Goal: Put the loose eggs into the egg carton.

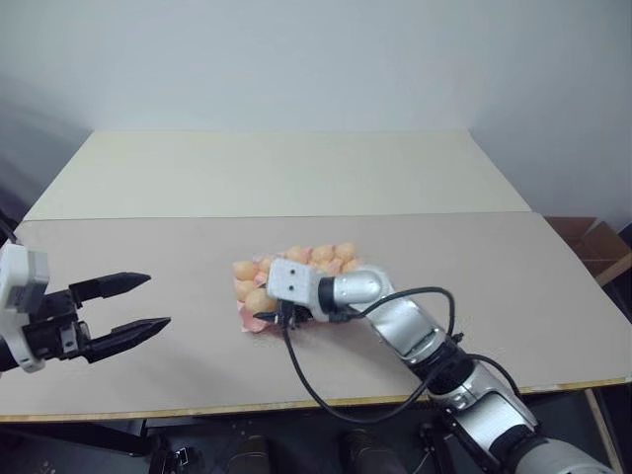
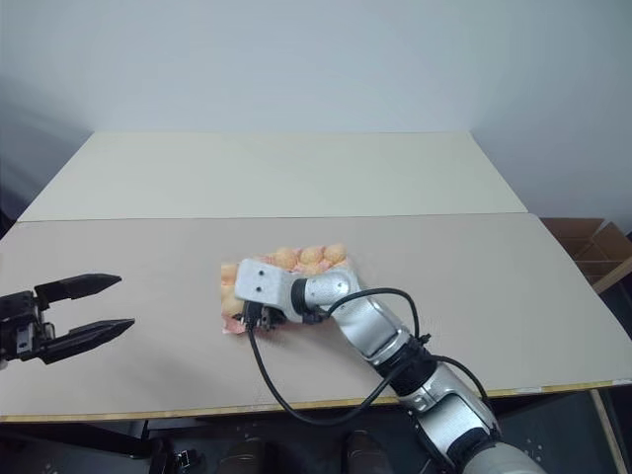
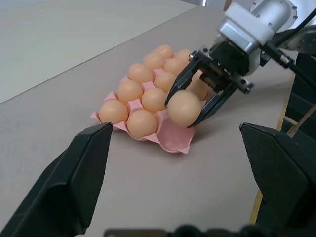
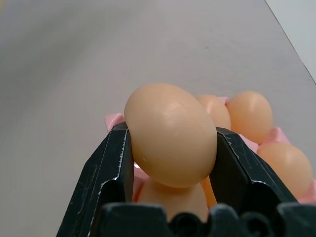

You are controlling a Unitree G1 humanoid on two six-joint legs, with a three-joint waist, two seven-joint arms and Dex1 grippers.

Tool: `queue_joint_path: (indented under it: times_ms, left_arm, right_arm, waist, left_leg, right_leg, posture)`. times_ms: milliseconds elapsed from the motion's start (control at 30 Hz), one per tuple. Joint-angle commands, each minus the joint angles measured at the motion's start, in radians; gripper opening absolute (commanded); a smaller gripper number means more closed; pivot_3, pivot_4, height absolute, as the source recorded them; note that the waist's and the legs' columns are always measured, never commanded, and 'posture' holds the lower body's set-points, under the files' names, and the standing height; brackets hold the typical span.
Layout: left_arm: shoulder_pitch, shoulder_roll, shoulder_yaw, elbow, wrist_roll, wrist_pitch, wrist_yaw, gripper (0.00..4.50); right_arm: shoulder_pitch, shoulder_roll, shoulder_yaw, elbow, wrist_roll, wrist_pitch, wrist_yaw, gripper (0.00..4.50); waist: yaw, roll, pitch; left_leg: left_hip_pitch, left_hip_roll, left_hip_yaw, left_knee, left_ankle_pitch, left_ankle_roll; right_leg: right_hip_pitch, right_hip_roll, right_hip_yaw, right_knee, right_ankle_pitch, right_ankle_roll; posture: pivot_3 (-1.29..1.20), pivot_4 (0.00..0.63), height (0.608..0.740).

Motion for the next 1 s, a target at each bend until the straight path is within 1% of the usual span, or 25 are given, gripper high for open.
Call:
queue_joint_path:
  times_ms: [33,67,133,167,200,233,367,433,533,667,733,867,1000]
  left_arm:
    - [-0.02,0.004,-0.002,-0.011,-0.012,-0.001,0.005,4.5]
    - [-0.024,0.006,-0.005,-0.009,-0.012,-0.001,0.005,4.5]
    - [-0.029,0.007,-0.009,-0.008,-0.011,-0.002,0.005,4.5]
    - [-0.033,0.008,-0.012,-0.008,-0.01,-0.002,0.005,4.5]
    - [-0.035,0.008,-0.014,-0.007,-0.01,-0.002,0.005,4.5]
    - [-0.04,0.009,-0.018,-0.006,-0.009,-0.002,0.004,4.5]
    - [-0.062,0.015,-0.04,0.005,-0.006,-0.005,0.0,4.5]
    - [-0.077,0.019,-0.056,0.012,-0.005,-0.006,-0.003,4.5]
    - [-0.101,0.021,-0.084,0.026,0.001,-0.011,-0.011,4.5]
    - [-0.144,0.019,-0.134,0.044,0.008,-0.02,-0.012,4.5]
    - [-0.159,0.02,-0.147,0.053,0.013,-0.024,-0.017,4.5]
    - [-0.188,0.029,-0.163,0.085,0.028,-0.032,-0.036,4.5]
    - [-0.201,0.036,-0.171,0.11,0.044,-0.04,-0.054,4.5]
  right_arm:
    - [-0.024,0.016,0.01,0.014,-0.04,-0.02,-0.026,2.68]
    - [-0.026,0.023,0.007,0.015,-0.044,-0.014,-0.03,2.9]
    - [-0.028,0.032,-0.008,0.006,-0.044,-0.006,-0.035,3.63]
    - [-0.029,0.03,-0.019,-0.007,-0.036,0.001,-0.029,3.91]
    - [-0.031,0.027,-0.029,-0.019,-0.031,0.005,-0.023,4.32]
    - [-0.033,0.018,-0.047,-0.04,-0.02,0.011,-0.013,4.45]
    - [-0.03,-0.032,-0.148,-0.154,0.058,0.063,0.029,4.45]
    - [-0.02,-0.075,-0.223,-0.213,0.121,0.102,0.057,4.45]
    - [0.01,-0.167,-0.333,-0.283,0.21,0.132,0.108,4.45]
    - [0.077,-0.331,-0.48,-0.352,0.316,0.152,0.182,4.45]
    - [0.118,-0.401,-0.549,-0.368,0.37,0.156,0.211,4.45]
    - [0.247,-0.537,-0.714,-0.353,0.47,0.102,0.302,4.45]
    - [0.351,-0.635,-0.819,-0.281,0.518,0.06,0.373,4.45]
  waist:
    - [0.001,0.0,0.0]
    - [0.002,0.0,0.0]
    - [0.001,0.0,0.0]
    - [0.001,0.0,0.0]
    - [0.001,0.0,0.0]
    - [0.001,0.0,0.0]
    - [0.002,0.0,0.0]
    - [0.003,0.0,0.0]
    - [0.005,0.0,0.0]
    - [0.009,0.0,0.0]
    - [0.008,0.0,0.0]
    - [0.004,-0.001,0.0]
    - [0.001,-0.001,0.0]
  left_leg:
    - [0.0,0.0,0.0,0.0,0.0,0.0]
    - [0.0,0.0,0.0,0.0,0.0,0.0]
    - [0.0,0.0,0.0,0.0,0.0,0.0]
    - [-0.001,0.0,0.0,0.0,0.0,0.0]
    - [-0.001,0.0,0.0,0.0,0.0,0.0]
    - [-0.001,0.0,0.0,0.0,0.0,0.0]
    - [-0.001,0.0,0.0,0.0,0.0,0.0]
    - [-0.001,0.0,0.0,0.0,0.0,0.0]
    - [-0.001,0.0,0.0,0.0,0.0,0.0]
    - [-0.001,0.0,0.0,0.0,0.0,0.0]
    - [-0.001,0.0,0.0,0.0,0.0,0.0]
    - [-0.001,0.0,0.0,-0.001,0.0,0.0]
    - [0.0,0.0,0.001,-0.001,0.0,0.0]
  right_leg:
    - [0.0,0.0,0.0,0.0,0.0,0.0]
    - [0.0,0.0,0.0,0.0,0.0,0.0]
    - [0.0,0.0,0.0,0.0,0.0,0.0]
    - [0.0,0.0,0.0,-0.001,0.0,0.0]
    - [0.0,0.0,0.0,-0.001,0.0,0.0]
    - [0.0,0.0,0.0,-0.001,0.0,0.0]
    - [0.0,0.0,0.0,-0.001,0.0,0.0]
    - [0.0,0.0,0.0,-0.001,0.0,0.0]
    - [0.0,0.0,-0.001,-0.001,0.0,0.0]
    - [0.0,0.0,-0.001,-0.002,0.0,0.0]
    - [0.0,0.0,-0.001,-0.003,0.0,0.0]
    - [0.0,0.0,0.0,-0.003,0.0,0.0]
    - [0.0,0.0,0.001,-0.003,0.0,0.0]
  posture:
    - [0.0,0.15,0.74]
    - [0.0,0.15,0.74]
    - [0.0,0.15,0.74]
    - [0.0,0.15,0.74]
    - [0.0,0.15,0.74]
    - [0.0,0.15,0.74]
    - [0.0,0.15,0.74]
    - [0.0,0.15,0.74]
    - [0.0,0.15,0.74]
    - [0.0,0.15,0.74]
    - [0.0,0.15,0.74]
    - [0.0,0.15,0.74]
    - [0.0,0.15,0.74]
